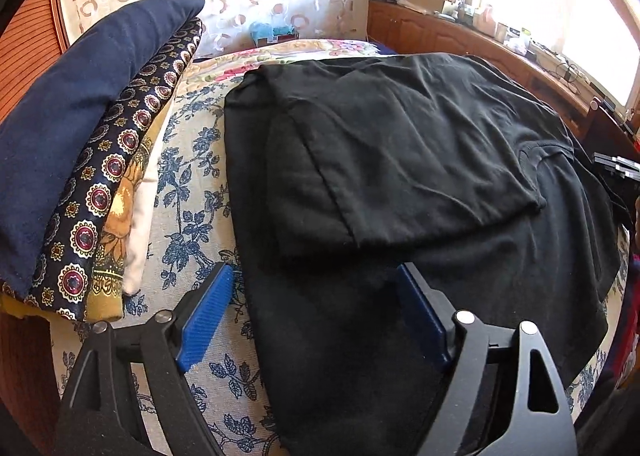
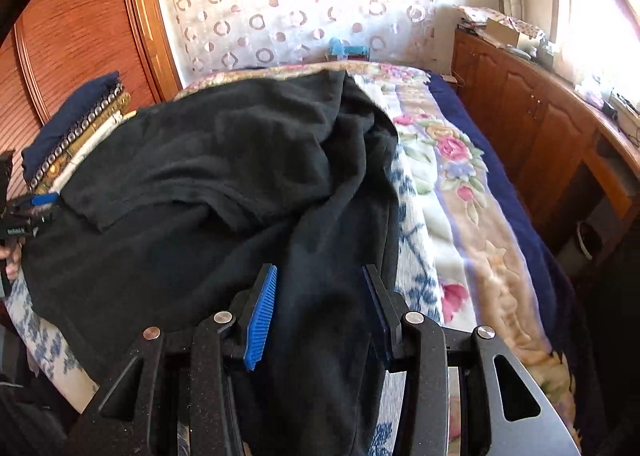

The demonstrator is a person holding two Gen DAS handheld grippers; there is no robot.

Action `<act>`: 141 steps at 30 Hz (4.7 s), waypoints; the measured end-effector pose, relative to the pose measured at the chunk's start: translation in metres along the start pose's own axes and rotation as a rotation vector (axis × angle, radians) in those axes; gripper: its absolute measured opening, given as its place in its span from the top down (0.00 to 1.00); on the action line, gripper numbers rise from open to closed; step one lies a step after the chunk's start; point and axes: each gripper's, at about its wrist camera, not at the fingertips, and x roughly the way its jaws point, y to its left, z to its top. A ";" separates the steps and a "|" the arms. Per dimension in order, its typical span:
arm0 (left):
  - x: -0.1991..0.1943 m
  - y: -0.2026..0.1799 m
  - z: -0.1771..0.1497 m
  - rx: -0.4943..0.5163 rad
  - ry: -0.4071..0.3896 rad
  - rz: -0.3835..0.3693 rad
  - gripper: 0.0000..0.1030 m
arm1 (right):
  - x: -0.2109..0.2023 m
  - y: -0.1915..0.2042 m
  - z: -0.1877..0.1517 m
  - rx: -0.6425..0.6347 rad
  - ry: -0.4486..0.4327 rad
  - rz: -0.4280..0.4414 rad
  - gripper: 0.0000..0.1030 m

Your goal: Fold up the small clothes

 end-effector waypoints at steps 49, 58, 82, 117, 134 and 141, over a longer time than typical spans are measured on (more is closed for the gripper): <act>0.016 0.002 0.034 -0.055 0.029 0.026 0.39 | 0.077 0.021 0.032 -0.063 0.044 -0.038 0.56; 0.011 -0.017 0.030 -0.007 0.017 0.000 0.64 | 0.078 0.021 0.032 -0.064 0.044 -0.038 0.56; -0.060 -0.015 0.053 -0.063 -0.193 -0.069 0.93 | 0.019 0.031 0.053 -0.088 -0.074 0.137 0.94; -0.088 0.005 -0.033 -0.110 -0.154 -0.063 0.32 | -0.065 0.020 -0.057 -0.117 0.007 0.104 0.64; -0.064 0.002 -0.071 -0.154 -0.051 -0.047 0.32 | -0.054 -0.004 -0.096 -0.021 0.051 -0.041 0.59; -0.060 -0.002 -0.073 -0.156 -0.061 -0.024 0.32 | -0.048 -0.008 -0.102 -0.035 0.067 -0.051 0.59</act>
